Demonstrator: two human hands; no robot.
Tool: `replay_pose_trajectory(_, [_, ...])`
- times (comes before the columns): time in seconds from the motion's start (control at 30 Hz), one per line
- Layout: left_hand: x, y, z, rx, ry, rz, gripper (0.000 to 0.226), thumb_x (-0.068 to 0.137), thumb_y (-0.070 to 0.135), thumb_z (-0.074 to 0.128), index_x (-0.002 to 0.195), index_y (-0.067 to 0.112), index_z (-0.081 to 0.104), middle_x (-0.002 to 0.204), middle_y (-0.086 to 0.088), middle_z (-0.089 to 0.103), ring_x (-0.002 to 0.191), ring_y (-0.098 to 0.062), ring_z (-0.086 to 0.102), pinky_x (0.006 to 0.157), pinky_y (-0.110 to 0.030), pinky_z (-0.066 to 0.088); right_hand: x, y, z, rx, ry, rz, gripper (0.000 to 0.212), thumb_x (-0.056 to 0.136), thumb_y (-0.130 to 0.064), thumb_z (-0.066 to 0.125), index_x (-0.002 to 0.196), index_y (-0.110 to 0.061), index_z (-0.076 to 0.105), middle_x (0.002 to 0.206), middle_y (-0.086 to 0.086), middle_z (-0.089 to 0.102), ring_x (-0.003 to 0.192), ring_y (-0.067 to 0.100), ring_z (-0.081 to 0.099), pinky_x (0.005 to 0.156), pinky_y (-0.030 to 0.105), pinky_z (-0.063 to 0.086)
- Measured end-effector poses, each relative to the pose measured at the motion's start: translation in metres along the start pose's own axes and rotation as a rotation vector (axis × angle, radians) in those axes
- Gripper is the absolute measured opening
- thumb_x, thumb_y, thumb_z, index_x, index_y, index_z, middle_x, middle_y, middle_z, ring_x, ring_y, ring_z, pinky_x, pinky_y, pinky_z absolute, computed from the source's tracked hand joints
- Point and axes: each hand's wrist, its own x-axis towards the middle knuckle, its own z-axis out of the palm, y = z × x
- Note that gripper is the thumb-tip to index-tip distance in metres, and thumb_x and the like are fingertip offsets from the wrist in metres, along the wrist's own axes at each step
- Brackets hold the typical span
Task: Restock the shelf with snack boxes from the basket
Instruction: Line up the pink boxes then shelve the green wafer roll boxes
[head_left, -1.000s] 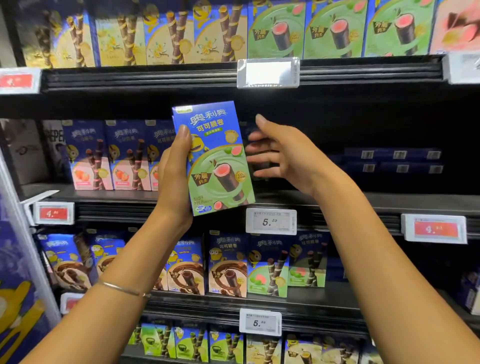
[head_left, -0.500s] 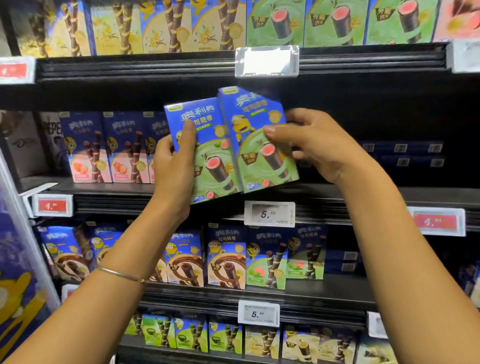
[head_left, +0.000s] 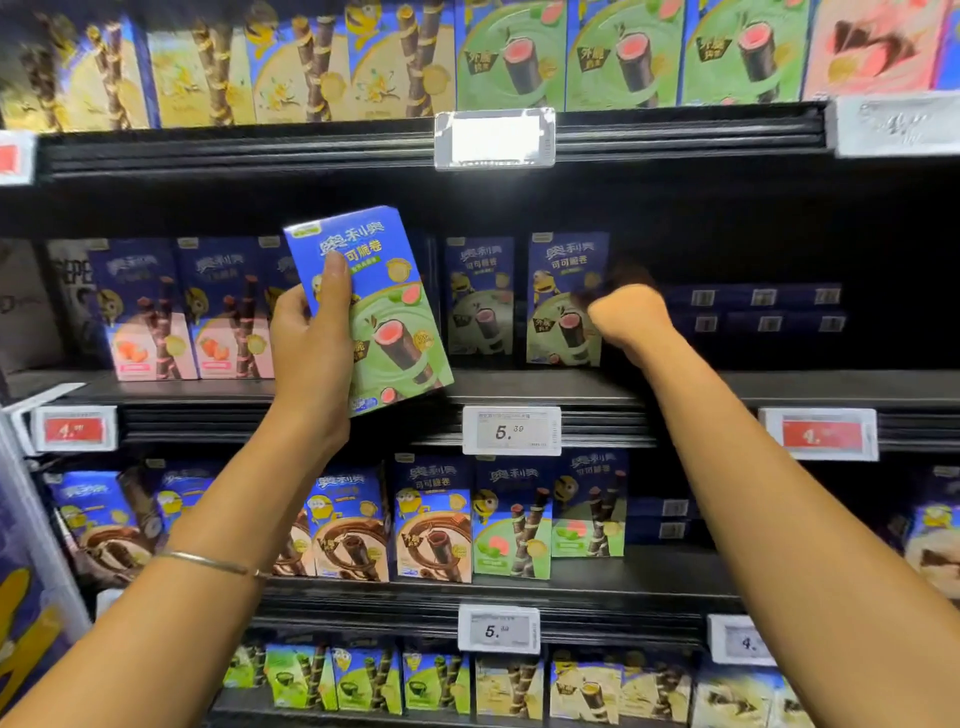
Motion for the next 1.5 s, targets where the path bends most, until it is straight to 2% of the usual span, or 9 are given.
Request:
replay_pose_trajectory(0.1, [-0.004,0.0,0.004,0.008,-0.014,-0.009,0.059,0.105,0.054,0.06,0.138,0.005,0.057,0.118,-0.006,0.08,0.102,-0.024,0.08,0.085,-0.044,0.066,0.003,-0.004,0.004,-0.103,-0.022,0.035,0.039,0.098,-0.012,0.059,0.135,0.001,0.053,0.137,0.024,0.056,0.124,0.039,0.057,0.096,0.039,0.048])
replay_pose_trajectory(0.23, [-0.008,0.001,0.008,0.011,-0.019,-0.012,0.058,0.105,0.053,0.06,0.137,0.005,0.057,0.104,0.001,0.083,0.089,-0.019,0.082,0.066,-0.032,0.066,0.01,-0.011,0.006,-0.159,-0.035,0.021,0.056,0.098,-0.023,0.066,0.146,-0.004,0.044,0.147,0.021,0.05,0.133,0.039,0.051,0.102,0.04,0.047])
replay_pose_trajectory(0.3, [-0.01,0.001,0.01,0.015,-0.031,-0.014,0.058,0.105,0.053,0.059,0.138,0.005,0.056,0.102,0.001,0.084,0.088,-0.018,0.082,0.064,-0.029,0.065,0.015,-0.014,0.007,-0.189,-0.055,0.006,0.054,0.098,-0.024,0.065,0.145,-0.003,0.046,0.145,0.021,0.052,0.132,0.038,0.052,0.102,0.04,0.046])
replay_pose_trajectory(0.47, [-0.009,-0.003,0.015,0.013,-0.05,-0.028,0.059,0.104,0.055,0.06,0.138,0.006,0.057,0.107,-0.002,0.083,0.091,-0.021,0.082,0.075,-0.039,0.068,0.025,-0.014,0.015,-0.206,-0.027,0.003,0.047,0.104,-0.029,0.055,0.143,-0.004,0.049,0.143,0.02,0.054,0.129,0.037,0.055,0.098,0.037,0.048])
replay_pose_trajectory(0.53, [-0.009,-0.004,0.016,0.009,-0.051,-0.026,0.059,0.104,0.055,0.061,0.138,0.007,0.057,0.104,0.0,0.083,0.09,-0.02,0.082,0.071,-0.036,0.068,0.029,-0.013,0.017,-0.198,-0.019,0.015,0.048,0.105,-0.031,0.053,0.144,-0.005,0.049,0.145,0.021,0.053,0.13,0.038,0.054,0.1,0.039,0.048])
replay_pose_trajectory(0.73, [-0.01,-0.002,0.018,0.021,-0.053,-0.025,0.053,0.104,0.055,0.061,0.132,0.01,0.058,0.099,0.005,0.084,0.087,-0.016,0.082,0.064,-0.029,0.065,0.035,-0.013,0.024,-0.166,-0.029,0.027,0.049,0.101,-0.028,0.06,0.143,-0.007,0.049,0.143,0.02,0.054,0.128,0.039,0.055,0.105,0.046,0.049])
replay_pose_trajectory(0.93, [-0.014,-0.001,0.02,0.014,-0.065,-0.035,0.045,0.103,0.055,0.062,0.125,0.015,0.058,0.095,0.007,0.083,0.084,-0.015,0.082,0.061,-0.027,0.063,0.04,-0.013,0.029,-0.202,-0.022,0.004,0.044,0.097,-0.025,0.065,0.135,-0.004,0.057,0.136,0.02,0.06,0.124,0.04,0.059,0.098,0.043,0.05])
replay_pose_trajectory(1.3, [-0.016,0.001,0.019,0.014,-0.086,-0.041,0.042,0.104,0.054,0.06,0.122,0.016,0.058,0.097,0.005,0.084,0.084,-0.016,0.082,0.063,-0.027,0.065,0.043,-0.011,0.032,-0.215,-0.009,-0.021,0.038,0.095,-0.02,0.068,0.128,-0.004,0.061,0.132,0.02,0.062,0.123,0.04,0.058,0.103,0.047,0.05])
replay_pose_trajectory(1.5, [-0.013,0.001,0.019,0.029,-0.085,-0.048,0.045,0.104,0.055,0.059,0.125,0.016,0.058,0.103,0.003,0.083,0.088,-0.017,0.082,0.072,-0.034,0.068,0.041,-0.012,0.029,-0.233,-0.014,-0.056,0.034,0.098,-0.017,0.062,0.129,-0.004,0.06,0.132,0.019,0.061,0.122,0.037,0.059,0.101,0.046,0.05])
